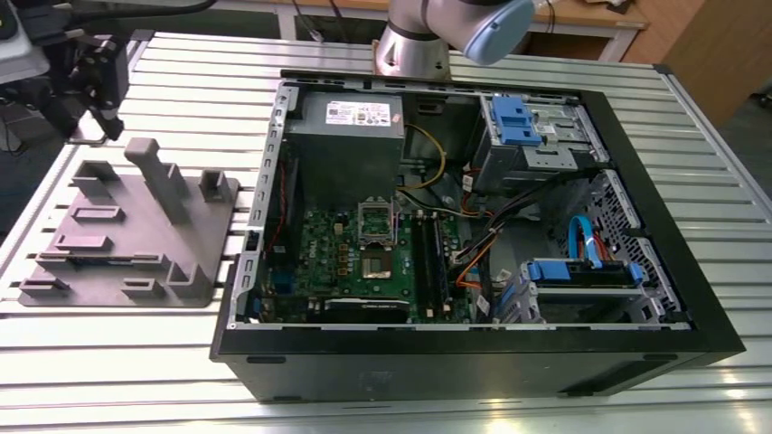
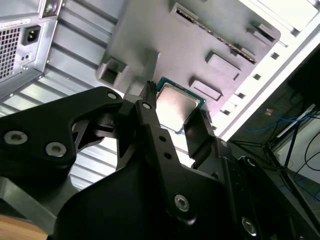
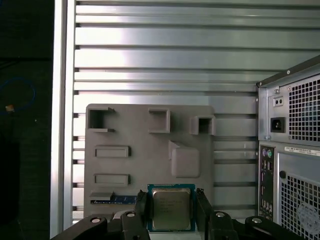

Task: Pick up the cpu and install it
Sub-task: 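Pick up the cpu and move it towards the insertion slot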

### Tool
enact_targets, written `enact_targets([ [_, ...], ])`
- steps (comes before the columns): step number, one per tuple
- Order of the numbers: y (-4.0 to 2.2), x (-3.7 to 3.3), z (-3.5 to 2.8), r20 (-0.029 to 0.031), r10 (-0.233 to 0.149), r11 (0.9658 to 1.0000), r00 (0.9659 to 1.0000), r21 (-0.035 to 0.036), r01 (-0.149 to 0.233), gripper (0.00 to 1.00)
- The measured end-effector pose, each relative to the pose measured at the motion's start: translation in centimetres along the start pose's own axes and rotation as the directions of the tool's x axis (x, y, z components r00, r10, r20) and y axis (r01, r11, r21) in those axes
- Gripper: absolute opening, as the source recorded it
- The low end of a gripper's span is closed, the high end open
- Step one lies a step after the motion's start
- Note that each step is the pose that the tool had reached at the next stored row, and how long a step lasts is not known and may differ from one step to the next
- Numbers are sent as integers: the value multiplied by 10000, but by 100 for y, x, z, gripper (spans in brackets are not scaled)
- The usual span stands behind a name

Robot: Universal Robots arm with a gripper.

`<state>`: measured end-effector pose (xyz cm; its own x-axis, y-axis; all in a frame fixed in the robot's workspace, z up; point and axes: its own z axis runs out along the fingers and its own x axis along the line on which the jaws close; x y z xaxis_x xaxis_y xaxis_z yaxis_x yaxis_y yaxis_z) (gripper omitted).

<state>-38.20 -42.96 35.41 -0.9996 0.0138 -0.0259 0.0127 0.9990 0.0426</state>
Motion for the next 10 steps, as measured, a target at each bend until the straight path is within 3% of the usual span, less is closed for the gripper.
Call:
enact_targets([
  [10, 4, -346, 10, 0, 1, 10000, 10000, 0, -1, 47],
])
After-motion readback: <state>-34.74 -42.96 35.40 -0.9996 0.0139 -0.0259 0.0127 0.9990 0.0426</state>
